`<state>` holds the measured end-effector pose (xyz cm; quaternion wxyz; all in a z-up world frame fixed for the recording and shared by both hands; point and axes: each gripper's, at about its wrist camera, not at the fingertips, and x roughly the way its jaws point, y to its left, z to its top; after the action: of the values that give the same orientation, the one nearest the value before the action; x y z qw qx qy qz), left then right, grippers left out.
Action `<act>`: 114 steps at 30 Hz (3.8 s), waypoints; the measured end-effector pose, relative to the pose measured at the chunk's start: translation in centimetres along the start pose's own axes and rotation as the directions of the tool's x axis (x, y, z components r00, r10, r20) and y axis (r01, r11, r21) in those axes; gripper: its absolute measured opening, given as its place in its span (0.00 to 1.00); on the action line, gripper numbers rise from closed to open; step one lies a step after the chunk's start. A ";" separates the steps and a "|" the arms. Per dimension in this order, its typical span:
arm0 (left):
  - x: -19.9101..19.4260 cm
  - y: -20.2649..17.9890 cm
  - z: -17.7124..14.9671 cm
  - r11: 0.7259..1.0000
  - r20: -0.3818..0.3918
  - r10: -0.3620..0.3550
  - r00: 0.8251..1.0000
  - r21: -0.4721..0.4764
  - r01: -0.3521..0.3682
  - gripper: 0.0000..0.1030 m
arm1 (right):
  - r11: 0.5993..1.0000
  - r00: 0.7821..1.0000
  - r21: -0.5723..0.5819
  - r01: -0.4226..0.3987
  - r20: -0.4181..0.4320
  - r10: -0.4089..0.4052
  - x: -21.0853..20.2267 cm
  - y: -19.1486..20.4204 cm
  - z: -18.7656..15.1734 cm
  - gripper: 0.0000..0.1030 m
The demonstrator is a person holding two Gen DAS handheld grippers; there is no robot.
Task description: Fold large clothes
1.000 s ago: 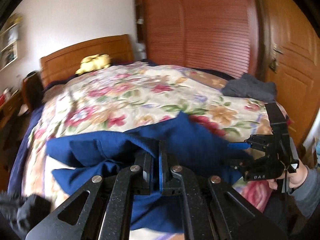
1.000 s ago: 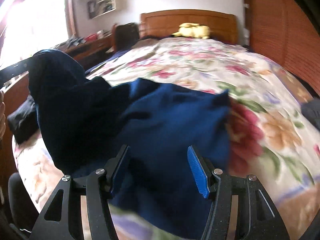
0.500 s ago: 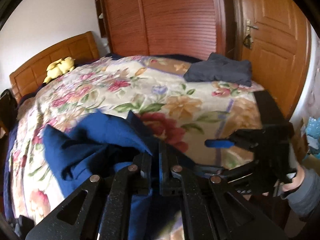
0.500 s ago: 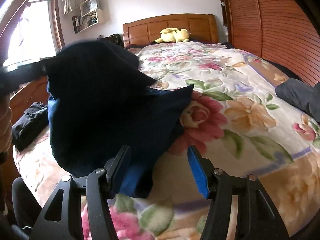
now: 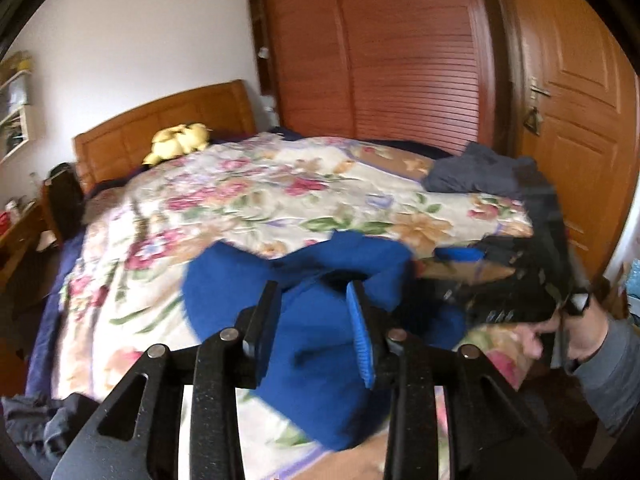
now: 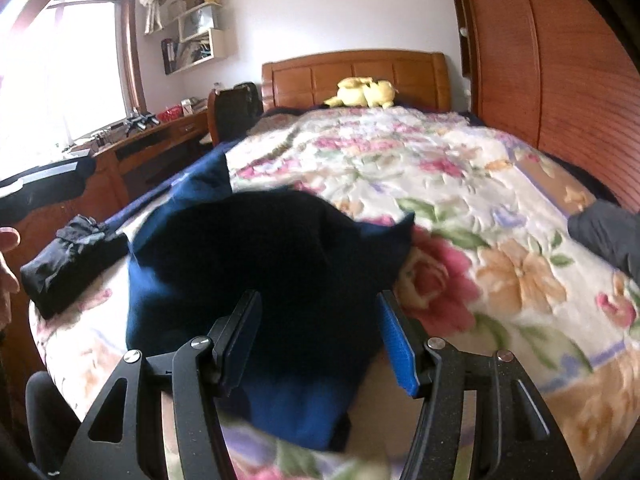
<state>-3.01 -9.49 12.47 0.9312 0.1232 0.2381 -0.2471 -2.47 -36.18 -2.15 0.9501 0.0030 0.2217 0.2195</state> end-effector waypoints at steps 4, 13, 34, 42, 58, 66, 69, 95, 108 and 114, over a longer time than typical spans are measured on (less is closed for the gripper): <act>-0.5 3.4 -2.1 0.998 -0.009 0.041 0.999 -0.055 -0.042 0.34 | 0.998 0.998 -0.057 0.040 0.057 -0.037 -0.4 1.6 2.4 0.59; 0.2 9.0 -7.1 0.982 -0.051 0.085 0.995 -0.165 -0.092 0.34 | 0.986 0.998 -0.167 0.015 0.064 -0.005 0.2 5.5 7.8 0.59; 0.8 11.2 -12.7 0.969 -0.044 0.024 0.999 -0.243 -0.034 0.35 | 0.891 0.915 -0.441 -0.108 -0.394 -0.084 14.9 11.9 12.9 0.07; 0.9 10.8 -12.3 0.966 -0.032 0.018 0.999 -0.256 -0.025 0.35 | 0.954 0.978 -0.298 0.040 -0.182 -0.098 7.7 6.2 17.7 0.04; 9.9 6.2 -5.7 0.975 -0.100 -0.074 0.992 -0.216 0.051 0.35 | 0.983 0.963 -0.031 0.179 -0.198 -0.181 6.2 -6.8 11.8 0.54; 15.6 6.1 -4.3 0.987 -0.178 -0.008 0.984 -0.160 -0.021 0.35 | 0.996 0.985 -0.002 0.088 -0.151 -0.087 4.5 -6.9 10.1 0.66; 16.4 6.2 -4.8 0.987 -0.189 -0.010 0.982 -0.159 -0.020 0.35 | 0.999 0.993 -0.020 0.044 -0.112 -0.046 3.3 -5.6 10.3 0.66; 26.4 9.5 -8.7 0.985 -0.395 -0.088 0.914 -0.173 0.021 0.37 | 0.974 0.893 0.220 -0.051 -0.427 0.143 14.6 -11.7 1.7 0.96; 27.7 10.6 -9.1 0.963 -0.391 -0.129 0.911 -0.270 0.020 0.47 | 0.961 0.890 0.195 -0.195 -0.376 0.257 13.8 -11.9 1.7 0.65; 28.3 10.9 -9.0 0.937 -0.376 -0.181 0.909 -0.348 0.043 0.42 | 0.965 0.907 0.161 -0.209 -0.337 0.253 13.3 -11.9 1.5 0.47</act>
<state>20.82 -8.46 -8.28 0.8535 -0.0013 0.4694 -0.2265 13.86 -41.25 -7.57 0.8597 0.0472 0.4004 0.3136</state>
